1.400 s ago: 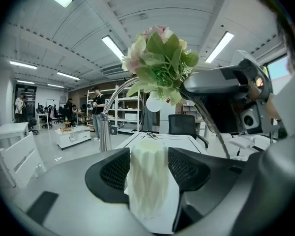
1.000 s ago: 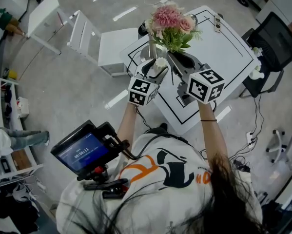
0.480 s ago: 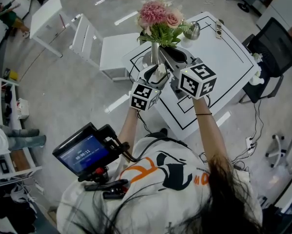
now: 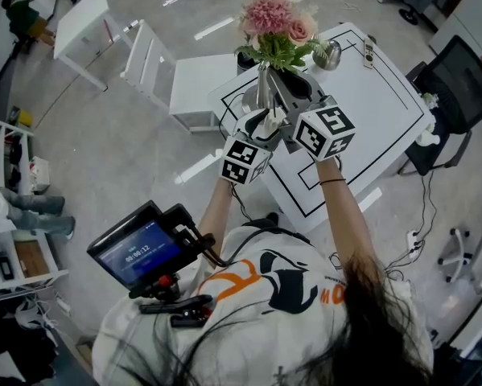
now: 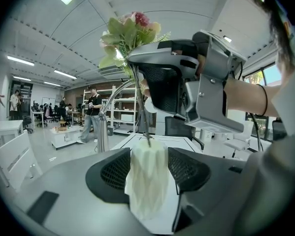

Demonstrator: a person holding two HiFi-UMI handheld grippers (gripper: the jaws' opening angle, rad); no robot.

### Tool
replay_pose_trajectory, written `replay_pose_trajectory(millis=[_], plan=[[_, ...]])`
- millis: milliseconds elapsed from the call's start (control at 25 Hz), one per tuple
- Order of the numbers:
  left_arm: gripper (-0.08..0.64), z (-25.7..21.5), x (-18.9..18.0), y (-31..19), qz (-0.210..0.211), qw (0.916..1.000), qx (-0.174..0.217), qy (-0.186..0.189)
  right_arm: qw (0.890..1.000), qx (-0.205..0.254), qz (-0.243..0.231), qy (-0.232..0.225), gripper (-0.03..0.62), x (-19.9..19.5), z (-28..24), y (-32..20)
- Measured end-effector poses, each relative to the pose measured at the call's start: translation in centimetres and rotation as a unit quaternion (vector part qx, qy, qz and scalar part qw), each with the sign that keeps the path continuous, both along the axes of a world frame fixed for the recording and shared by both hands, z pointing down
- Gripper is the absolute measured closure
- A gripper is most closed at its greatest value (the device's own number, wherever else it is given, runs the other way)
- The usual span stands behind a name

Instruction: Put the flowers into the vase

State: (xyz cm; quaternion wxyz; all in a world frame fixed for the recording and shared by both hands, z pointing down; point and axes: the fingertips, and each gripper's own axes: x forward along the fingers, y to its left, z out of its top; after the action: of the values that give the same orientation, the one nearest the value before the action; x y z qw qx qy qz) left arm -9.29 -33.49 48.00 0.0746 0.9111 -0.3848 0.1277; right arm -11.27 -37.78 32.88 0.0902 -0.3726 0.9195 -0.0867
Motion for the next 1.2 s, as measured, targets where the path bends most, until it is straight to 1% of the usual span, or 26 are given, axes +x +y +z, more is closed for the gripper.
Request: replay_pose_trajectory(millis=[240, 560, 800, 1040, 1200], plan=[[0.314, 0.1, 0.3, 0.1, 0.002, 1.0000, 0.000, 0.002, 1.000, 0.004, -0.002, 0.030, 0.554, -0.1, 1.7, 0.1], [0.316, 0.1, 0.1, 0.1, -0.003, 1.0000, 0.000, 0.007, 1.000, -0.022, -0.004, 0.020, 0.553, 0.7, 4.8, 1.6], [0.314, 0.0, 0.0, 0.2, -0.004, 0.9999, 0.000, 0.010, 0.999, -0.035, -0.005, 0.028, 0.552, 1.4, 6.7, 2.7], [0.314, -0.1, -0.2, 0.2, -0.009, 0.9998, 0.000, 0.015, 0.997, -0.038, -0.011, 0.059, 0.547, 1.4, 8.2, 3.6], [0.314, -0.1, -0.2, 0.3, -0.007, 0.9999, 0.000, 0.015, 0.996, -0.054, -0.014, 0.074, 0.536, 1.5, 9.4, 4.1]])
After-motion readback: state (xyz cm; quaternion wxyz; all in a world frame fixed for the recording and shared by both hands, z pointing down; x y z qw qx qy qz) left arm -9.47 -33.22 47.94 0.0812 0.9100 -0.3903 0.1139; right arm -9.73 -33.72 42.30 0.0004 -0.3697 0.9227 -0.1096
